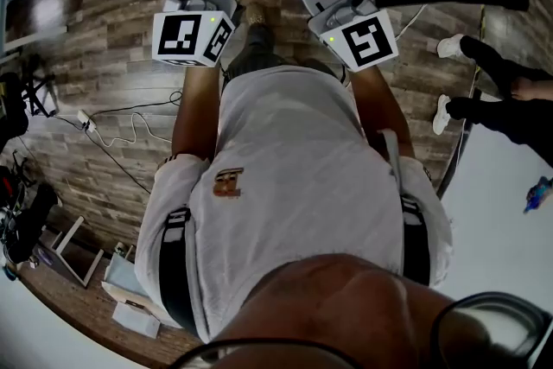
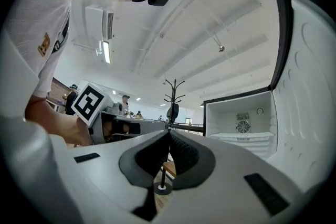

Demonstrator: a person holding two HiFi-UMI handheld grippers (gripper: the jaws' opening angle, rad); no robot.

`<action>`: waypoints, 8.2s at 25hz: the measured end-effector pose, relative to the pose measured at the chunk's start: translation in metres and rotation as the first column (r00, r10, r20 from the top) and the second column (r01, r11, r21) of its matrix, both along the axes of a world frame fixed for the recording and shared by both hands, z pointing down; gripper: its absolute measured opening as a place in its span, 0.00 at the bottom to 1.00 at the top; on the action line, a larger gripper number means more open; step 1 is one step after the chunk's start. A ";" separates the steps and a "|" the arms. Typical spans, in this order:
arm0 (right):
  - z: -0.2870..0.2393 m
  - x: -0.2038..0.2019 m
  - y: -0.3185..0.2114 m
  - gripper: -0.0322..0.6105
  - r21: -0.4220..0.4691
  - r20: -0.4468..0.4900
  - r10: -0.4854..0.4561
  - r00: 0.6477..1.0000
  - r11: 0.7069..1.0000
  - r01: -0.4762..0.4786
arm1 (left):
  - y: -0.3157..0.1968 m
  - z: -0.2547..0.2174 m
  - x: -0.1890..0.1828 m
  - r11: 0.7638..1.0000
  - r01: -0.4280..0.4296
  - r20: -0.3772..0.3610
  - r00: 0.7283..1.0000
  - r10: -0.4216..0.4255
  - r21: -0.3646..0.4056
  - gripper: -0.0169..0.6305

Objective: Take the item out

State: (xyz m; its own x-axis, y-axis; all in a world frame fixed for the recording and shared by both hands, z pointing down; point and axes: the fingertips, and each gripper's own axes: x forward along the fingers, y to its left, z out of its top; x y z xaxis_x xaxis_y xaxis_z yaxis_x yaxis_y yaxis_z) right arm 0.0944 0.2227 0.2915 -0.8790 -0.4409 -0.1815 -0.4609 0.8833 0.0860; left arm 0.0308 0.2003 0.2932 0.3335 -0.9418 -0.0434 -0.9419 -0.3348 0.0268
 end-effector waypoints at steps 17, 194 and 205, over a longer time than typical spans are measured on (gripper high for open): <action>-0.003 -0.097 -0.176 0.10 -0.008 -0.067 0.110 0.992 0.994 -0.110 | -0.174 0.011 -0.092 0.995 -0.072 0.015 0.997 0.073 -0.066 0.05; 0.048 -0.095 -0.354 0.10 -0.159 -0.127 0.210 0.969 0.960 -0.229 | -0.361 0.141 -0.131 0.773 -0.311 -0.823 0.351 -0.447 -0.553 0.07; 0.039 -0.096 -0.360 0.10 -0.164 -0.105 0.203 0.974 0.962 -0.218 | -0.359 0.124 -0.131 0.787 -0.299 -0.829 0.350 -0.435 -0.539 0.07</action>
